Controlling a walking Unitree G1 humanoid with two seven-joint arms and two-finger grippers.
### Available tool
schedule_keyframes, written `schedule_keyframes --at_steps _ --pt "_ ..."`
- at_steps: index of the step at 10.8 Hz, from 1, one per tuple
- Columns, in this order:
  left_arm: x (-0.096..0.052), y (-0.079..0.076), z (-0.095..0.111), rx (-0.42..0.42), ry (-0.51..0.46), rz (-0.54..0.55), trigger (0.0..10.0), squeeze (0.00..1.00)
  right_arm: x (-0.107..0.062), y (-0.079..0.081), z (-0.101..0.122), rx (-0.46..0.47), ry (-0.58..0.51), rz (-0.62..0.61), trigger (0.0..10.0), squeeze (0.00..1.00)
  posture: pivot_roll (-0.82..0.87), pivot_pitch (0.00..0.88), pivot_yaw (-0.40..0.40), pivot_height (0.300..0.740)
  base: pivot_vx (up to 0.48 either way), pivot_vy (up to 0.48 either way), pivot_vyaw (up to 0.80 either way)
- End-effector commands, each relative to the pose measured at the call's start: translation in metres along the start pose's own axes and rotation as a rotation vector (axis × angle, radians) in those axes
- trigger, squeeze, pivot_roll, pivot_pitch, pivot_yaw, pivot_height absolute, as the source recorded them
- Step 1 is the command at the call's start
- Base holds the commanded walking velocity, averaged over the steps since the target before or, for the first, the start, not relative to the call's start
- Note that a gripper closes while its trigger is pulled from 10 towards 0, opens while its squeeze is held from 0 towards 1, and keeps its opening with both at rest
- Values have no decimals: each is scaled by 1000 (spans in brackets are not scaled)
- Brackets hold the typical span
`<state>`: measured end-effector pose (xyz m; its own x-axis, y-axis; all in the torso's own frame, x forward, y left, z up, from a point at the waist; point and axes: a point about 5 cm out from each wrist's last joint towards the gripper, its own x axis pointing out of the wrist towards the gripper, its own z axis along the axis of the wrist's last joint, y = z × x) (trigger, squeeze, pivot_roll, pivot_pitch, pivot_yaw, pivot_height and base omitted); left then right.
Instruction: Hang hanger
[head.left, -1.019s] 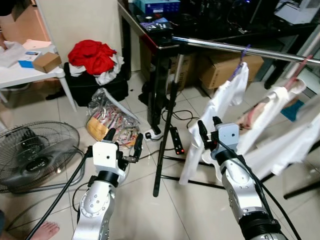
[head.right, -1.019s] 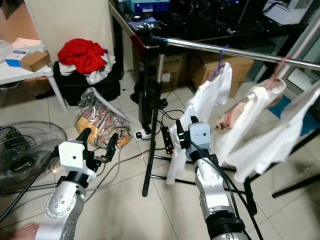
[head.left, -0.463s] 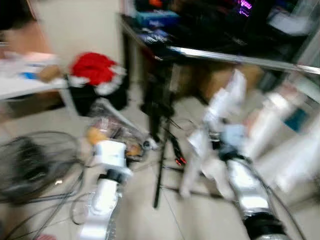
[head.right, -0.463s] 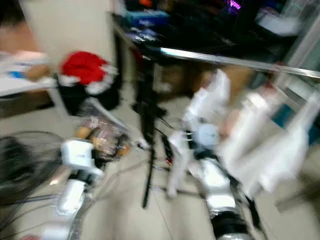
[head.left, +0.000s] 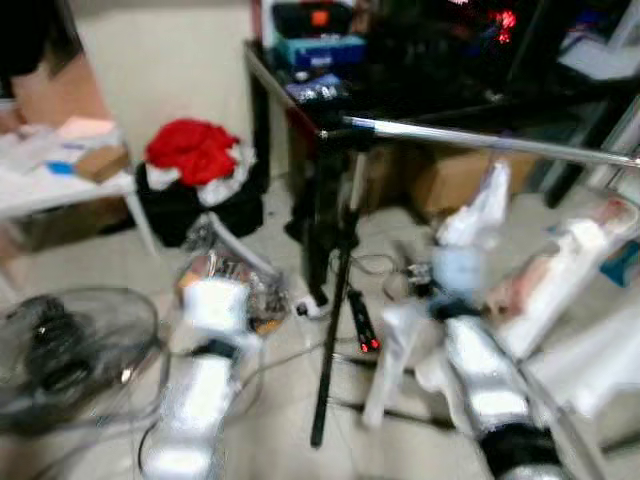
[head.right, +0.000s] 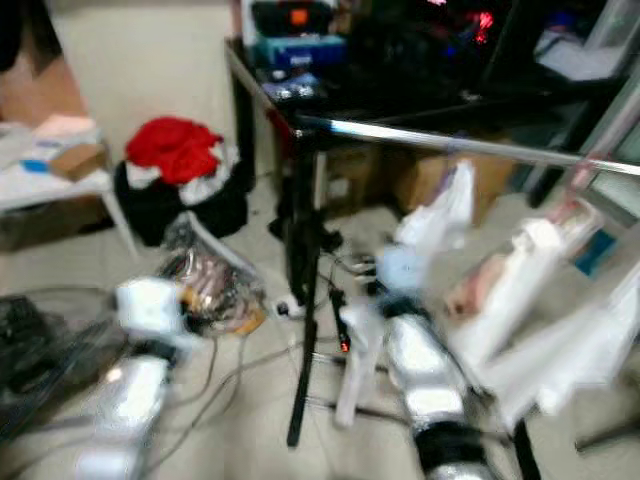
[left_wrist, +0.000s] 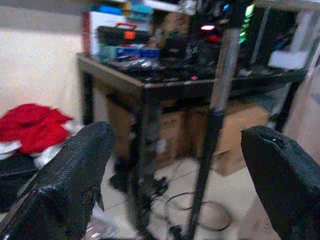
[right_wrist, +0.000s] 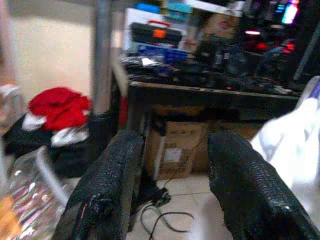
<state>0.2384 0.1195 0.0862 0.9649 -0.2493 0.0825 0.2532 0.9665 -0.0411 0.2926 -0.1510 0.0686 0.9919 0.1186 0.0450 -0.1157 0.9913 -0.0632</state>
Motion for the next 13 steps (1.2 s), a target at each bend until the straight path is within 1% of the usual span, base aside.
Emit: schedule_keyframes --at_steps 1,3,4,6,8,9,10,11,12,13 --pt "-1 10 2 22 -1 17 10000 0 8 9 10 12 -43 21 10000 0 112 0 -30 740 368 0 0" --pt "-3 8 1 19 -3 -6 10000 0 9 10 12 16 -50 16 10000 0 110 0 -27 740 324 0 0" --pt "-3 1 2 27 -8 -61 10000 0 9 8 12 16 -49 10 10000 0 110 0 -26 740 0 0 0" --pt "-4 -2 2 42 -8 -77 10000 0 9 8 13 17 -55 4 10000 0 104 0 -25 740 0 0 0" --pt "-3 -3 2 95 -3 -121 10000 0 9 5 15 16 -63 -6 10000 0 96 0 -21 740 0 0 0" --pt "-3 -4 2 150 2 -164 10000 0 9 0 19 28 -62 -28 10000 0 97 0 -18 740 0 0 0" --pt "-4 -5 1 221 8 -217 10000 0 9 -7 37 43 -96 -49 10000 0 94 0 -17 740 0 0 0" --pt "-6 -2 2 235 6 -218 10000 0 6 -10 55 2 -144 -22 10000 0 83 0 -12 740 0 0 0" --pt "-7 -1 1 243 6 -221 10000 0 5 -15 60 -14 -149 -31 10000 0 78 0 -8 740 0 0 0" --pt "-8 -2 0 261 11 -247 10000 0 3 -22 65 -26 -146 -56 10000 0 69 0 -5 740 0 0 0"
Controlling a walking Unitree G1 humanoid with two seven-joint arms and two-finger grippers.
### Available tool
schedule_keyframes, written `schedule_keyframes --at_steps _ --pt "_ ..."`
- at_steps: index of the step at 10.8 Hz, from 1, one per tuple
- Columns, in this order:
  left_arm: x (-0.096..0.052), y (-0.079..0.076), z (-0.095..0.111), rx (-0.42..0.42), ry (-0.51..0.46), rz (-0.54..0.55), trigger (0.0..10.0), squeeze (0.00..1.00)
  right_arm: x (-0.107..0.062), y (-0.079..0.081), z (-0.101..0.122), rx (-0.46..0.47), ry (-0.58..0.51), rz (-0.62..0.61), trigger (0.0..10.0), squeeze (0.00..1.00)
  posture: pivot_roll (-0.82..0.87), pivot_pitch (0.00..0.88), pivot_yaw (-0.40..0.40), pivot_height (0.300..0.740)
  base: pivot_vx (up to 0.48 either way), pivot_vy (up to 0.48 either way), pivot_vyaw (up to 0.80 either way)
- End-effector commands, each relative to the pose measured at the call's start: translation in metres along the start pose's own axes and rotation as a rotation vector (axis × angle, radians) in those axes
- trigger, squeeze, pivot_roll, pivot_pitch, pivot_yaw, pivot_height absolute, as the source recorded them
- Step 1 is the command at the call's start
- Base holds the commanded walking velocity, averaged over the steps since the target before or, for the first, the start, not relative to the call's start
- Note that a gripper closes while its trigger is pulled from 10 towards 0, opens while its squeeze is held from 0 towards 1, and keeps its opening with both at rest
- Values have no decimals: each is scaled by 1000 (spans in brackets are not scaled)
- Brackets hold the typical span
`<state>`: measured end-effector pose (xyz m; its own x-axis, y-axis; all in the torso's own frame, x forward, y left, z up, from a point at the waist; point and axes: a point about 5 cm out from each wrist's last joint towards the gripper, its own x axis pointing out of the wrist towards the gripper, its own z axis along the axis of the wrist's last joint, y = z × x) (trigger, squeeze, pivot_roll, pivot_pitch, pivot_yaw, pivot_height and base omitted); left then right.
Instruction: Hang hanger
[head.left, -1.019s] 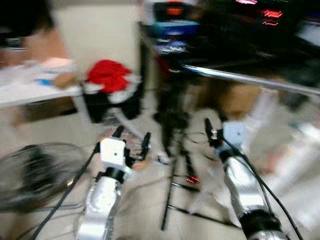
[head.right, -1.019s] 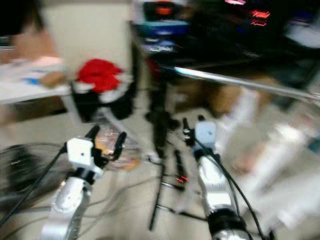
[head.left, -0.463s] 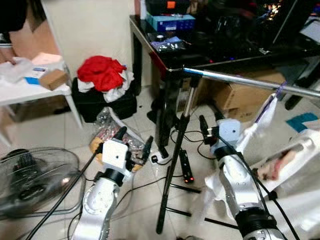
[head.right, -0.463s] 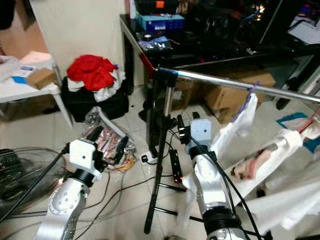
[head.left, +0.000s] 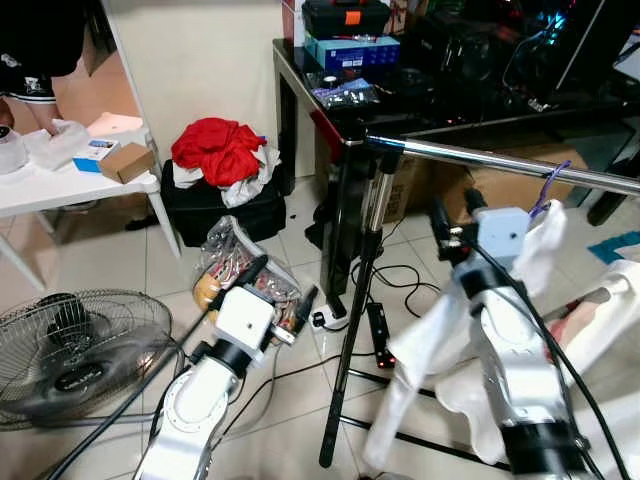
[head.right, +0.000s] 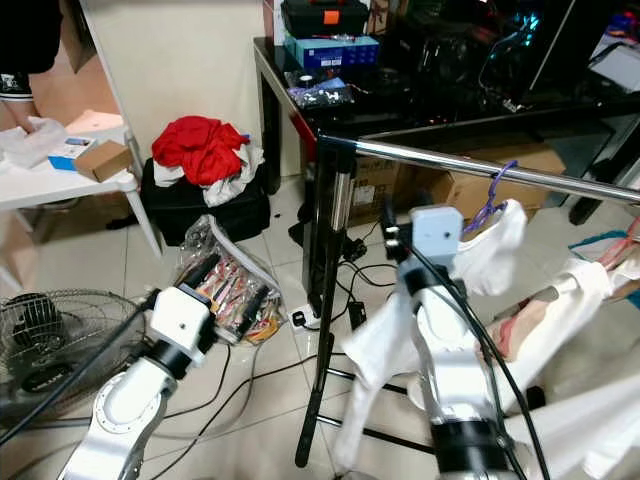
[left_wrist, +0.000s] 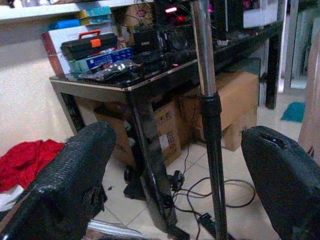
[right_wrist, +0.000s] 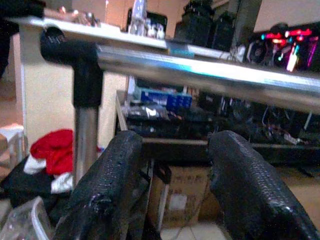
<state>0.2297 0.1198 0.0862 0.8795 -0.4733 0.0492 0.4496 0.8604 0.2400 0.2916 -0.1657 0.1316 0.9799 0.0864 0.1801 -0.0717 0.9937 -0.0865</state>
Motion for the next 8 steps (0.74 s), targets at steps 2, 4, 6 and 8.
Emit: schedule_keyframes --at_steps 2,4,6,8 --pt "-6 -8 -10 104 33 -91 10000 0 -9 -7 6 -34 58 -11 10000 0 58 0 -4 740 0 0 0" --pt "-13 -7 -18 219 63 -174 10000 0 -19 -4 -2 -69 175 84 10000 0 47 0 -2 740 0 0 0" --pt "-19 -2 -26 347 91 -290 10000 0 -22 -8 -9 -115 259 92 10000 0 41 0 -4 740 0 0 0" --pt "-20 0 -28 383 90 -311 10000 0 -25 -17 -10 -173 312 72 10000 0 35 0 -10 740 0 0 0"
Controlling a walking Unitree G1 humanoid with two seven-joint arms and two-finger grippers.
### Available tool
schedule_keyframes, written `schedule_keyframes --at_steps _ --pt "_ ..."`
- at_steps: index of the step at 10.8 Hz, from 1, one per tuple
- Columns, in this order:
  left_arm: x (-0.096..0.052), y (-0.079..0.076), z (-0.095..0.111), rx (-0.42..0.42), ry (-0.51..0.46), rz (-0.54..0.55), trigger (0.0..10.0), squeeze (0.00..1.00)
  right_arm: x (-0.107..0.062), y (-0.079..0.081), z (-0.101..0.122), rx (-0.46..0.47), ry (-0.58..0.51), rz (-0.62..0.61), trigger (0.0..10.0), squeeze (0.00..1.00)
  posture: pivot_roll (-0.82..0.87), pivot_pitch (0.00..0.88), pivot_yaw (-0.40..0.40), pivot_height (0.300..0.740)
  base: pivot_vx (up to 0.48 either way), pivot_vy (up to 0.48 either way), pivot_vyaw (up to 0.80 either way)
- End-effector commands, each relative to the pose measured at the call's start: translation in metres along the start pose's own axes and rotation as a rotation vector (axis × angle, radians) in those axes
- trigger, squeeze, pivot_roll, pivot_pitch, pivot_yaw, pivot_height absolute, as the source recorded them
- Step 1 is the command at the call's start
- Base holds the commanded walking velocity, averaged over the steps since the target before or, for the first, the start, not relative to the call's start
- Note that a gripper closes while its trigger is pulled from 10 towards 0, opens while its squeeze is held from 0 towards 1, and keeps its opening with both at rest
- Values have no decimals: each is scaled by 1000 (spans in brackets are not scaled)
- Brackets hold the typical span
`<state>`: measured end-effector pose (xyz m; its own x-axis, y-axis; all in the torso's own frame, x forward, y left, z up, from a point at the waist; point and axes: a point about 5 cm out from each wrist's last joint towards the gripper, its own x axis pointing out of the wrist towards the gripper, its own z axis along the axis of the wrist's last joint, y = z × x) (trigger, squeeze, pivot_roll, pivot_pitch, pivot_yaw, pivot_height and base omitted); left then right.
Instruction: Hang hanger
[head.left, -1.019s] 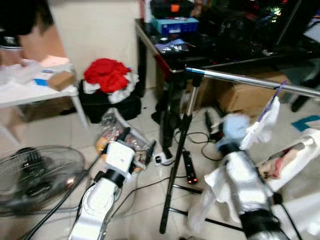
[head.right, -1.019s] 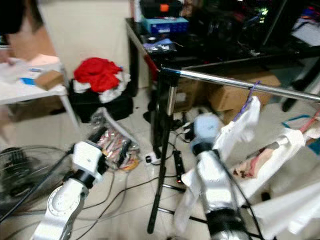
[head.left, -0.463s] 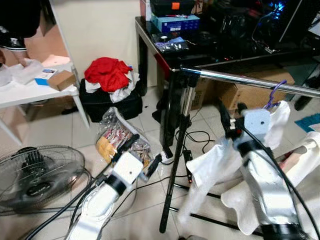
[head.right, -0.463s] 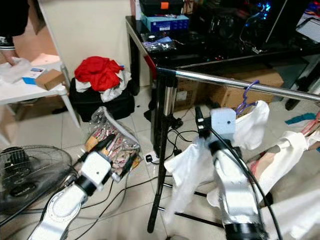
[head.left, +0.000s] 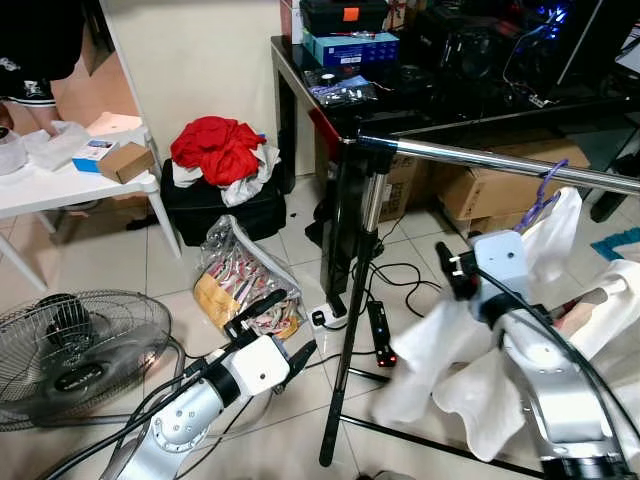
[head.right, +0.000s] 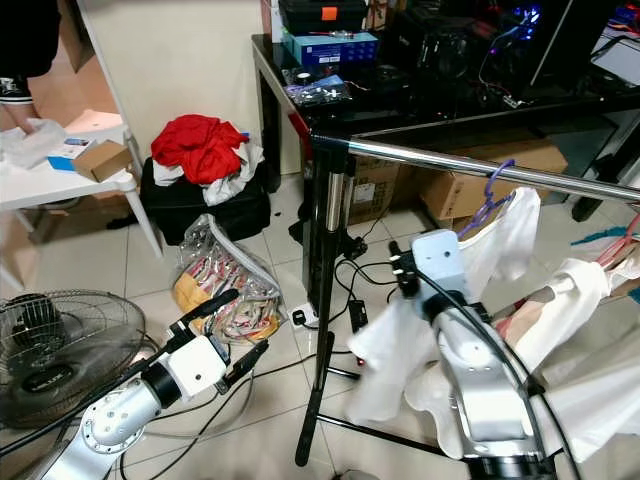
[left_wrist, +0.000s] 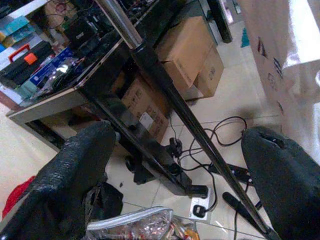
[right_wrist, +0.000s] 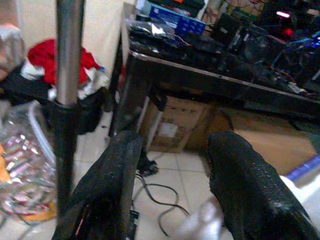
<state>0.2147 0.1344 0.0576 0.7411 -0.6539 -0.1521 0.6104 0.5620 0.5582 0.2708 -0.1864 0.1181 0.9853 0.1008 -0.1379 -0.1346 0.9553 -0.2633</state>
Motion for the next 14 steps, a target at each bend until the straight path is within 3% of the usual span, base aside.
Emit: schedule_keyframes --at_steps 1,4,7,11,14 --pt "2 -1 0 23 -6 -24 10000 0 -3 -7 -1 -11 12 -30 10000 0 27 0 -17 740 0 0 0" --pt "7 -12 2 4 -23 -31 10000 0 -13 -32 9 -87 -25 -147 10000 0 9 0 -26 740 0 0 0" --pt "10 -14 3 -8 -31 -30 10000 0 -31 -45 15 -136 -50 -255 10000 0 -6 0 -35 740 0 0 0" --pt "17 -14 6 0 -55 -41 10000 0 -32 -16 0 65 92 -127 10000 0 -29 13 -37 740 0 0 0" --pt "21 -15 8 -3 -67 -38 10000 0 -28 -10 -13 66 208 -122 10000 0 -34 20 -42 740 0 0 0"
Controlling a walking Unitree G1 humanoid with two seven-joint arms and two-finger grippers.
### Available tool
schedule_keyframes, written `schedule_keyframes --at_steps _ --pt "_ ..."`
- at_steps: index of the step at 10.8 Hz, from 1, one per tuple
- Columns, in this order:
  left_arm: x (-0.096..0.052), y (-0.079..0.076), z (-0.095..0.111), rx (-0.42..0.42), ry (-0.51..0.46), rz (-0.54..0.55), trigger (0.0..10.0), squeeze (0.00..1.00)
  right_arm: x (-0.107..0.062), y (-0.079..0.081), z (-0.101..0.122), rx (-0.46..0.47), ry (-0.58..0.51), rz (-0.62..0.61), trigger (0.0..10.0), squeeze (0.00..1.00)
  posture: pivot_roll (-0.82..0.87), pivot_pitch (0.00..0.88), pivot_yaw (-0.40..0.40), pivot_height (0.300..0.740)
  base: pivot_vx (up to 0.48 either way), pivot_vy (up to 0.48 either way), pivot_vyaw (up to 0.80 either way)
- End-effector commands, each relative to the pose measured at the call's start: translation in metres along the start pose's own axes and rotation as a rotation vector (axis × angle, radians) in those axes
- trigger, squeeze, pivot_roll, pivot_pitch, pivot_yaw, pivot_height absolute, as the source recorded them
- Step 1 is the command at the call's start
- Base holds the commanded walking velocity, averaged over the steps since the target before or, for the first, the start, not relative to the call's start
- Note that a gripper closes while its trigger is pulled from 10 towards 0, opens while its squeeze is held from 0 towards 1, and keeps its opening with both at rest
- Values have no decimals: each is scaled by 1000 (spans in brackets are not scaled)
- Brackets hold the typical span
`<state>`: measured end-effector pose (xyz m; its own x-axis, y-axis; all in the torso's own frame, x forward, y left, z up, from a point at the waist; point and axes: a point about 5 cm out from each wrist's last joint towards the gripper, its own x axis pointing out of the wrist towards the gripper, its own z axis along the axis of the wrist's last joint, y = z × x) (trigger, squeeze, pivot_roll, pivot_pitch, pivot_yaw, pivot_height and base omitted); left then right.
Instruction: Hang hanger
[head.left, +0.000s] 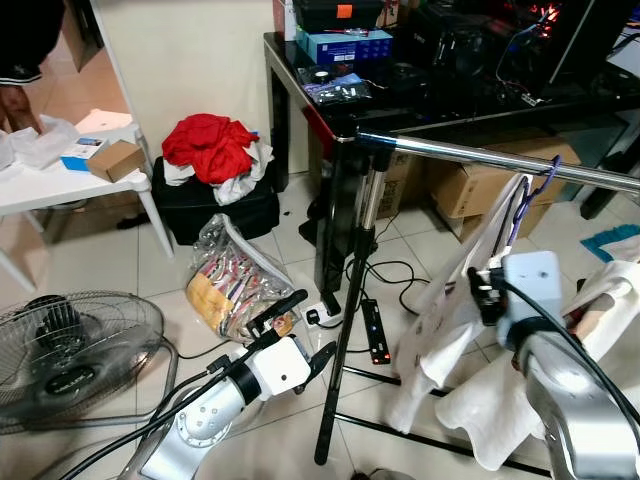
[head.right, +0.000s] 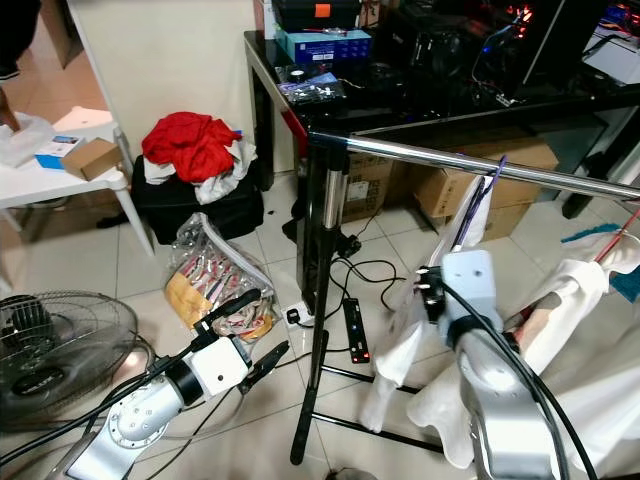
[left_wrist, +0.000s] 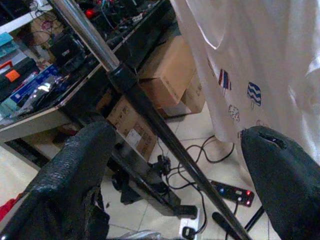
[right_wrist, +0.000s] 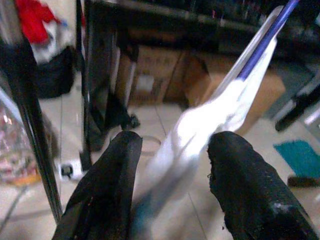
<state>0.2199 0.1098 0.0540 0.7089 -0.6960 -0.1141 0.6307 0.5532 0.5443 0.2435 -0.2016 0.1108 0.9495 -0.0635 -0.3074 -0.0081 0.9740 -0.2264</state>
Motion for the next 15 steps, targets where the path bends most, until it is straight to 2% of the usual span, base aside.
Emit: schedule_keyframes --at_steps 1,4,6,7,8,9,12,15 --pt "2 -4 0 7 -7 -14 10000 0 3 -2 -4 -21 36 -13 10000 0 -30 21 -46 740 0 0 0" --pt "2 -5 0 3 -5 -5 10000 0 17 5 -8 1 78 -20 10000 0 -12 15 -51 740 0 0 0" --pt "2 -6 0 0 -5 0 10000 0 25 7 -2 14 56 -28 10000 0 -3 7 -50 740 0 0 0" --pt "2 -7 1 0 -6 0 10000 0 27 7 -2 13 58 -29 8196 0 -1 4 -49 740 0 0 0" --pt "3 -7 1 6 -9 1 10000 0 31 7 -5 12 71 -35 2196 0 1 2 -49 740 0 0 0" --pt "3 -5 1 12 -13 4 10000 0 33 4 -10 22 98 -51 0 0 3 0 -48 740 0 0 0" --pt "2 -3 1 23 -15 3 10000 0 33 -9 -21 62 150 -132 0 0 3 0 -48 740 0 0 0" --pt "1 -5 1 26 -15 -7 10000 0 36 -14 -12 56 79 -163 0 0 5 0 -42 740 0 0 0"
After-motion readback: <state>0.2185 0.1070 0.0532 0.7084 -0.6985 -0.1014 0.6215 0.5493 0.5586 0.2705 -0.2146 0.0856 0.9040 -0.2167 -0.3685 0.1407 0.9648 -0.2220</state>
